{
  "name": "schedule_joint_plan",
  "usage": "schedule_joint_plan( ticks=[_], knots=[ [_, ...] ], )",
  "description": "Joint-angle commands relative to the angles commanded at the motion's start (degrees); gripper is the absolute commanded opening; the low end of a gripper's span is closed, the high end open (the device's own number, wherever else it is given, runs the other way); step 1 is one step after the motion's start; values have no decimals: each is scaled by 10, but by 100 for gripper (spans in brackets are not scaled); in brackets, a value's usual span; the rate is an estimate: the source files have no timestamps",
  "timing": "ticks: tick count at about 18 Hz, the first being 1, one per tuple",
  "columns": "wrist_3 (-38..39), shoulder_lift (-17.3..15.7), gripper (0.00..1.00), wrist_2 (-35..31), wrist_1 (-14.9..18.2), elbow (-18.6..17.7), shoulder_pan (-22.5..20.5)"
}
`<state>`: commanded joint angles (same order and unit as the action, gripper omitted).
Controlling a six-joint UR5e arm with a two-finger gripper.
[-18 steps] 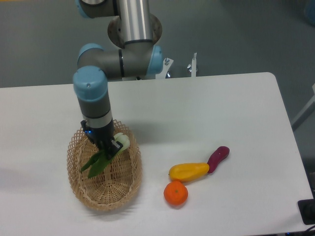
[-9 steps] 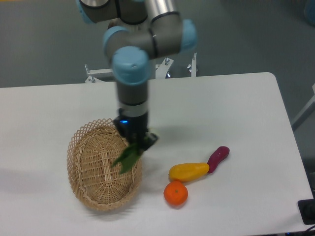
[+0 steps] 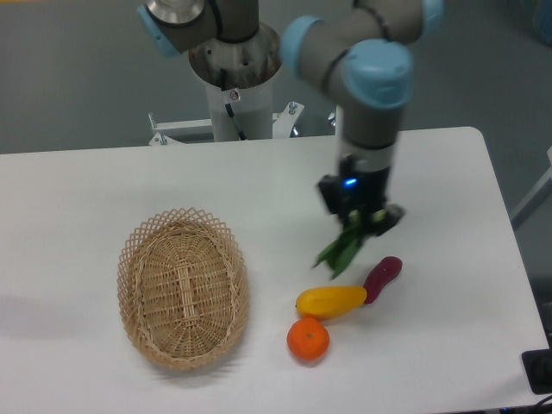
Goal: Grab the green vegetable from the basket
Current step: 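Carry the bok choy up and away from the basket, past the eggplant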
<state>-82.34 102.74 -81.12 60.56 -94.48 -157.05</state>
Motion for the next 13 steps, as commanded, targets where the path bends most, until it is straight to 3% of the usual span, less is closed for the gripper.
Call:
schedule_joint_plan(
  ticks=[4, 13],
  knots=[
    [-42, 6, 36, 0, 1, 12, -15],
    [-42, 11, 36, 2, -1, 16, -19]
  ],
)
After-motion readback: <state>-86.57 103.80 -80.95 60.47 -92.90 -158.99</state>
